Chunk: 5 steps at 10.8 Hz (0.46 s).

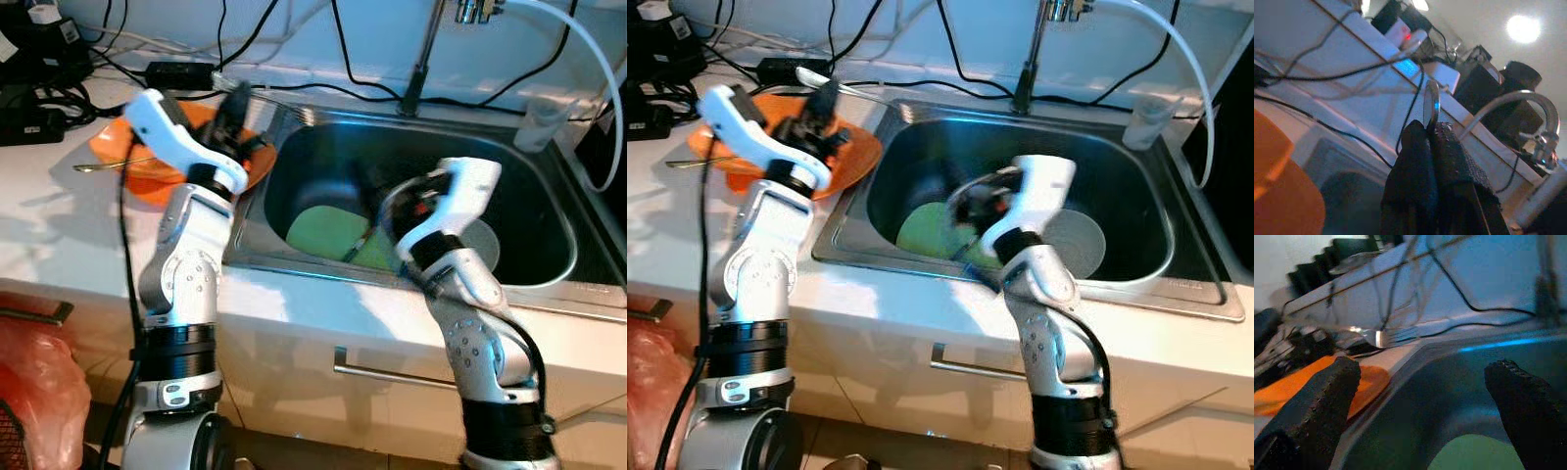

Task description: Kitchen organization

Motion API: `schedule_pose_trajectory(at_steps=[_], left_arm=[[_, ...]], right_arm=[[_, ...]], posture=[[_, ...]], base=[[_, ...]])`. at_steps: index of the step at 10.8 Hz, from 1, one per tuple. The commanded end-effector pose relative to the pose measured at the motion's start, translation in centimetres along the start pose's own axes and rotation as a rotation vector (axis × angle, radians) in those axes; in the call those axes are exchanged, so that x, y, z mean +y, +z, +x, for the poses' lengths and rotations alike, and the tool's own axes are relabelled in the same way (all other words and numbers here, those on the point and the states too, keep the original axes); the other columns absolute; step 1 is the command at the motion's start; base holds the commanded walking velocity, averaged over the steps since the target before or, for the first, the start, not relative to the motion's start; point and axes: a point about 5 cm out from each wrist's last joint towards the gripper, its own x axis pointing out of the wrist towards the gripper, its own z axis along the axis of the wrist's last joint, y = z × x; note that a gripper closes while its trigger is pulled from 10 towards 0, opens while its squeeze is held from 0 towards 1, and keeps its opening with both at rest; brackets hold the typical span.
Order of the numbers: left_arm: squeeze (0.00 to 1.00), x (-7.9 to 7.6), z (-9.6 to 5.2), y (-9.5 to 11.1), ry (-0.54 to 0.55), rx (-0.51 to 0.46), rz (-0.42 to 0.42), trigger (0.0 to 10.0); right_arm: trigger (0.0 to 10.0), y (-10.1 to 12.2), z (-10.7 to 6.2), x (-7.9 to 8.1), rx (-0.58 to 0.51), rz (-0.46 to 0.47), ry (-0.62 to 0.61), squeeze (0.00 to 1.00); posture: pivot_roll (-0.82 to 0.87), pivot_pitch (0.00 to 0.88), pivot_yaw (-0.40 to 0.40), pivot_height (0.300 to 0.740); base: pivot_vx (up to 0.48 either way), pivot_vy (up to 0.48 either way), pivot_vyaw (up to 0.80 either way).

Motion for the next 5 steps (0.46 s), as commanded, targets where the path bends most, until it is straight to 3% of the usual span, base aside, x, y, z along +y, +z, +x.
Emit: schedule_pose_trajectory(at_steps=[1, 2, 5], left_arm=[[0.00, -0.4, 0.2, -0.2, -0.032, 0.024, -0.016, 0.0], [0.00, -0.4, 0.2, -0.3, -0.040, 0.040, -0.035, 0.0], [0.00, -1.3, 0.3, -2.4, -0.090, 0.139, -0.145, 0.0]], right_arm=[[10.0, 0.4, 0.1, -0.6, -0.030, 0.016, -0.043, 0.00], [10.0, 0.5, 0.1, -1.1, -0.045, 0.055, -0.085, 0.00], [10.0, -0.8, 0.7, -1.2, -0.035, 0.363, -0.126, 0.00]], posture=[[-0.01, 0.064, 0.023, 0.740], [-0.01, 0.067, 0.029, 0.740], [0.00, 0.070, 0.044, 0.740]], base=[[0.000, 0.000, 0.00], [0.000, 0.000, 0.00], [0.000, 0.000, 0.00]])
